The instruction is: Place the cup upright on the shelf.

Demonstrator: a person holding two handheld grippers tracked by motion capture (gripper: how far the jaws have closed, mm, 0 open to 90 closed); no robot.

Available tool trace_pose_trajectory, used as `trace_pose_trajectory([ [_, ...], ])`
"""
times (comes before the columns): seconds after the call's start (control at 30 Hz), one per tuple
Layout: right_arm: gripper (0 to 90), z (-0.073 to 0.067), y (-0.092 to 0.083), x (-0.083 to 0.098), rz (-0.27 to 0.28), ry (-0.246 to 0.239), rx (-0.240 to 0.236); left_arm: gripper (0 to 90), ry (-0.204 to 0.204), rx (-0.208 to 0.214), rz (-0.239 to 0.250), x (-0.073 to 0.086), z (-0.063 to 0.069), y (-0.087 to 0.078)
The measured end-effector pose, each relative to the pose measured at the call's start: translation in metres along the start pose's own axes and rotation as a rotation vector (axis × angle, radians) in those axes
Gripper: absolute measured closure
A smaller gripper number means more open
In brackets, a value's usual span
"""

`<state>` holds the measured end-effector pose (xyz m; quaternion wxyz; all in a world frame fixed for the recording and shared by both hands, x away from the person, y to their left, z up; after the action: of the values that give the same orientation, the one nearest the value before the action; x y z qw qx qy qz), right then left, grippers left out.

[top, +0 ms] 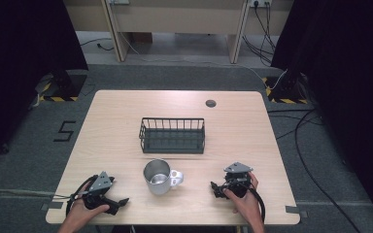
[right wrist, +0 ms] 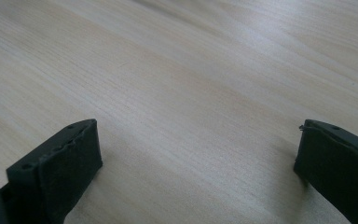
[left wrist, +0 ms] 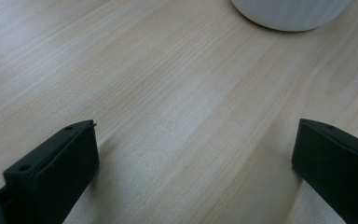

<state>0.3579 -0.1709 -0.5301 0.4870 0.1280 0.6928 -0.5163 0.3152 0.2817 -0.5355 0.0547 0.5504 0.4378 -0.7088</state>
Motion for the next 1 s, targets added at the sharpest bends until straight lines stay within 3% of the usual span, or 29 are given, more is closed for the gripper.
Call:
trace_pose_trajectory([
  [0.37,1.6,-0.004,0.0,0.0,0.003,-0.001,-0.007,0.0,0.0,0.0,0.0,0.0,0.0,0.0],
  [0.53,16.8,-0.008,-0.002,-0.001,0.042,-0.007,-0.018,0.0,0.0,0.001,0.0,0.0,0.0,0.0],
  [0.67,15.1,-0.012,-0.004,-0.002,0.047,-0.006,-0.031,0.0,0.0,0.0,0.0,0.0,0.0,0.0],
  [1.0,15.3,-0.034,-0.015,-0.017,0.161,-0.053,-0.12,0.0,0.0,0.001,0.0,0.0,0.0,0.0],
])
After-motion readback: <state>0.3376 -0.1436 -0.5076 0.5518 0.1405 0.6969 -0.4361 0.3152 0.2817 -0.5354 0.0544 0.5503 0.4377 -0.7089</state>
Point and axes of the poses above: each handheld gripper's, and its own axes: y roughly forward along the jaws, x roughly out of its underside, z roughly to its right, the point moved 1 cm from there along y, roughly forward along the jaws, and after that the axes turned 9 degrees about z, right-handed, at the moved point
